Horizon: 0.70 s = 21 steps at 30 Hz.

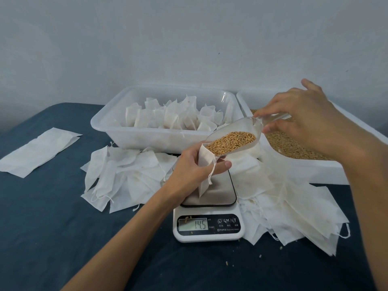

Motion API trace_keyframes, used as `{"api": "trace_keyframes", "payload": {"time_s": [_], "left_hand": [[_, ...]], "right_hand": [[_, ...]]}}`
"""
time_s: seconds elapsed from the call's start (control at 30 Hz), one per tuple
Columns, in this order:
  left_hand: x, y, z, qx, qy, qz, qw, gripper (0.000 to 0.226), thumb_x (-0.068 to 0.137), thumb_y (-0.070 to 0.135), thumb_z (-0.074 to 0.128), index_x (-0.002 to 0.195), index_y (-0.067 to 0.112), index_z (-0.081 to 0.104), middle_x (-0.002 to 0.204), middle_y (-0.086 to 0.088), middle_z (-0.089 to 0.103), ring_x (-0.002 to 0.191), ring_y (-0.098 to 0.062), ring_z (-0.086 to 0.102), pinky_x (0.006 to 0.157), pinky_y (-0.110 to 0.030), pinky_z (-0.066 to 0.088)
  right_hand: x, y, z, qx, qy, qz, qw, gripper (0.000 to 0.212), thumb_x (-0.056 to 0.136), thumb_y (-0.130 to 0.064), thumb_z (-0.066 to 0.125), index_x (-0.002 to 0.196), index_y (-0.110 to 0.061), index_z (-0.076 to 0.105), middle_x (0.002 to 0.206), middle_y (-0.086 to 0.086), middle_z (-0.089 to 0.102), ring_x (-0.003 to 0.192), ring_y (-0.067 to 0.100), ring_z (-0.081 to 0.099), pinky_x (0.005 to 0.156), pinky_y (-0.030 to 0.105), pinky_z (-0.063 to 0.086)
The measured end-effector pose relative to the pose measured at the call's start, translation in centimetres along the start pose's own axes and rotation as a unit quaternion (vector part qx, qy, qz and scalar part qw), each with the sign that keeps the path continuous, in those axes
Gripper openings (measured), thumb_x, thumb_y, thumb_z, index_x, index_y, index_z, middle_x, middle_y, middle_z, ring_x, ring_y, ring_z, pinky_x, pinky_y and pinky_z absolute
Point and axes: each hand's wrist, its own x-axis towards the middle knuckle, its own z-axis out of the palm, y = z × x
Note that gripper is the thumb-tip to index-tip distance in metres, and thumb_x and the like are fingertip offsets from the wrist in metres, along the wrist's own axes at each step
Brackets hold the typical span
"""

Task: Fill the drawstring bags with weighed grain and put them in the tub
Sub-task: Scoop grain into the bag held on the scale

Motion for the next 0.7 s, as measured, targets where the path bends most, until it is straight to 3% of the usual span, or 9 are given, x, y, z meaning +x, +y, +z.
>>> {"api": "trace_keyframes", "payload": {"time_s": [0.7], "left_hand": [[0.10, -0.23, -0.15, 0.011, 0.005, -0.005, 1.000, 0.039, 0.086, 0.014, 0.085, 0.122, 0.015, 0.071, 0.112, -0.004, 0.078, 0.111, -0.016, 0.072, 0.098, -0.025, 0.055]], "right_hand": [[0.07, -0.11, -0.15, -0.025, 0.011, -0.005, 1.000, 0.027, 0.088, -0.030, 0.074, 0.115, -0.036, 0.074, 0.109, -0.005, 0.069, 0.114, 0.022, 0.055, 0.123, 0.047, 0.003]]}}
